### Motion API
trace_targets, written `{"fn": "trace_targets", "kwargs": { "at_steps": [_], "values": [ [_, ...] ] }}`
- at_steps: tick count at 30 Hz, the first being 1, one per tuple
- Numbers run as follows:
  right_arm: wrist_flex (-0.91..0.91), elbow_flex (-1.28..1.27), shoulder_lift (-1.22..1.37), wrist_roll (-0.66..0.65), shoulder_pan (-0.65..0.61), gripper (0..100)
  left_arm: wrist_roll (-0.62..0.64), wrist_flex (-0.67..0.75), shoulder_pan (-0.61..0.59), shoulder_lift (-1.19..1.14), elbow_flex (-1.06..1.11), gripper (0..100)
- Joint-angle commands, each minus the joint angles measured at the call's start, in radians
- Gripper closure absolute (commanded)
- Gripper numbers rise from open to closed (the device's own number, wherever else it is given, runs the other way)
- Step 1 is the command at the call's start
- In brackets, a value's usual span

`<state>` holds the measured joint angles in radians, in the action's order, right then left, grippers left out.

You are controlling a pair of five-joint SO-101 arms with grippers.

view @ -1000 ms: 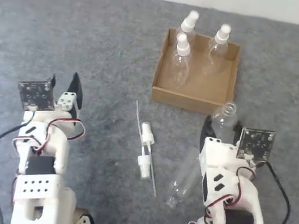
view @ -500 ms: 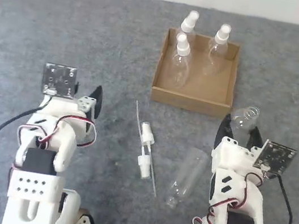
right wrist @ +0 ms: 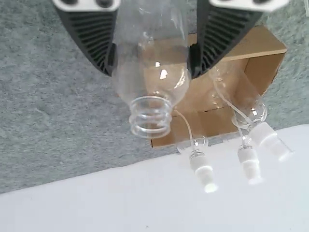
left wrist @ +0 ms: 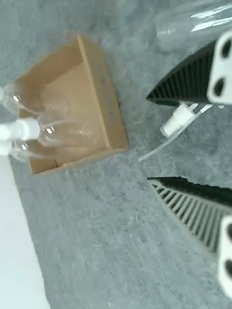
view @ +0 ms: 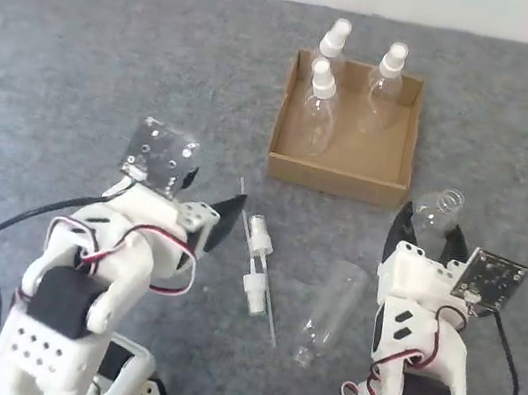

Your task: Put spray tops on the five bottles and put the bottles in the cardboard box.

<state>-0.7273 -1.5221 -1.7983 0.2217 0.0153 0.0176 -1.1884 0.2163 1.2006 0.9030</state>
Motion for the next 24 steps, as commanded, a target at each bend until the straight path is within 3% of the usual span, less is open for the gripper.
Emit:
{"fn": "trace_targets", "kwargs": {
  "at_steps": [1, 5, 16, 24],
  "values": [
    [0.022, 0.012, -0.018, 0.011, 0.015, 93.7, -0.005, -0.032, 0.043, -0.166, -0.131, 78],
    [0.021, 0.012, -0.018, 0.009, 0.015, 93.7, 0.005, -0.032, 0.041, -0.370, -0.208, 78],
    [0.018, 0.012, -0.018, 0.008, 0.010, 93.7, 0.193, -0.025, 0.049, -0.720, -0.334, 78],
    [0.016, 0.012, -0.018, 0.008, 0.008, 93.7, 0.322, 0.057, 0.157, -0.847, -0.337, 78]
  ]
}}
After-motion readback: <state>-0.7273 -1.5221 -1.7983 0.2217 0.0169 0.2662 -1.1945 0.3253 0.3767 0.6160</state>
